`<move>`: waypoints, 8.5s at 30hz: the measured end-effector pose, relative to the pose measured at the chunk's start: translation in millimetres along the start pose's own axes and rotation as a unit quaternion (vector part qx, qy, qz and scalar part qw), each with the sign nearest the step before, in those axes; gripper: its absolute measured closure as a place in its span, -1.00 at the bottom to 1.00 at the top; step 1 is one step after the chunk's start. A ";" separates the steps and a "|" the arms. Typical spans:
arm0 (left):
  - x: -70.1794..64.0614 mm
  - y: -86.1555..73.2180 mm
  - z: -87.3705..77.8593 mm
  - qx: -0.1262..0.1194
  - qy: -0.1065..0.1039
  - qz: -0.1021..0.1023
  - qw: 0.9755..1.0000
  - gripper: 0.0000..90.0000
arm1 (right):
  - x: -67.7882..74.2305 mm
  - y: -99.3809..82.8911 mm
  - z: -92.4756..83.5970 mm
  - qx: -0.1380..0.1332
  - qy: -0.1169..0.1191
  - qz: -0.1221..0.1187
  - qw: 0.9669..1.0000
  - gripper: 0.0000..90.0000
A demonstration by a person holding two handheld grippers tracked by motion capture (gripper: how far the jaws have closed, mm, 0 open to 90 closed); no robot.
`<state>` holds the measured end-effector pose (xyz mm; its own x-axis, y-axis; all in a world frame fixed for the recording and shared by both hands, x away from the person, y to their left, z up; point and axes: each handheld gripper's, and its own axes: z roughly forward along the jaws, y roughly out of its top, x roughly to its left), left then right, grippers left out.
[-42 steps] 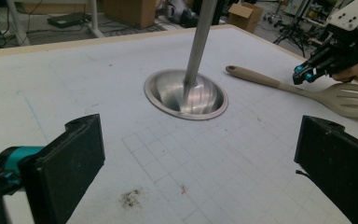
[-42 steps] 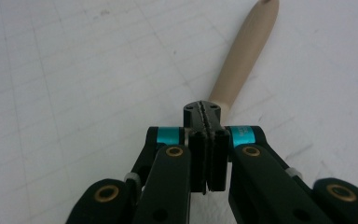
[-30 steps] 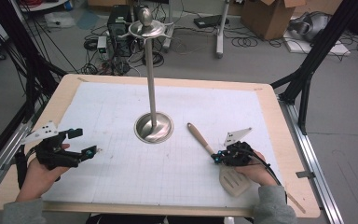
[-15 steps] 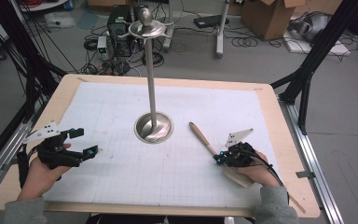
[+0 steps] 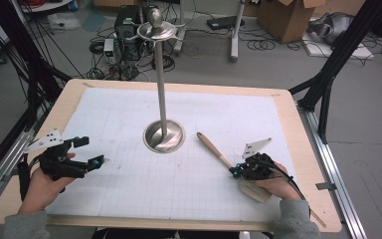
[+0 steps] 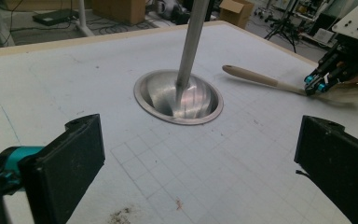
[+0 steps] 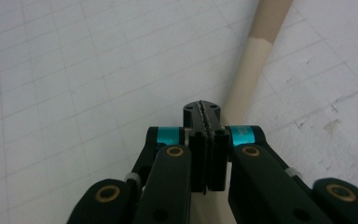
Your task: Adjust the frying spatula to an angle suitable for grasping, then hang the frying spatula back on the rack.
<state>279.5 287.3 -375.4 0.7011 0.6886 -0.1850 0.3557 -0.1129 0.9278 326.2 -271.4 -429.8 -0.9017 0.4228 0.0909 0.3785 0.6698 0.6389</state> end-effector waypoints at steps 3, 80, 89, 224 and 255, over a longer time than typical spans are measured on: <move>0.1 -0.1 0.5 0.002 -0.001 0.001 1.000 -0.95 | -0.1 -0.3 -1.5 0.000 -0.003 -0.002 1.000 1.00; 3.2 3.2 -7.0 -0.011 0.006 -0.001 1.000 -0.96 | 26.3 32.0 -24.0 -0.126 -0.162 0.091 0.975 -0.70; 1.5 2.3 -8.3 -0.012 0.007 -0.001 1.000 -0.95 | 24.0 34.7 -15.8 -0.119 -0.173 0.103 0.972 -0.70; 5.9 -4.6 1.9 0.004 0.003 -0.007 1.000 -0.96 | 27.8 7.7 13.7 -0.102 -0.112 0.097 0.984 0.74; 0.1 3.8 -1.3 -0.021 -0.013 -0.006 1.000 -0.96 | 17.3 51.8 -62.0 -0.165 -0.085 0.062 0.981 0.74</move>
<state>280.2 287.9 -371.5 0.7124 0.6716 -0.2037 0.3376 -0.0735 0.9384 317.3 -267.3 -347.8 -0.7944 0.6030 0.0728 0.3691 0.3841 0.8463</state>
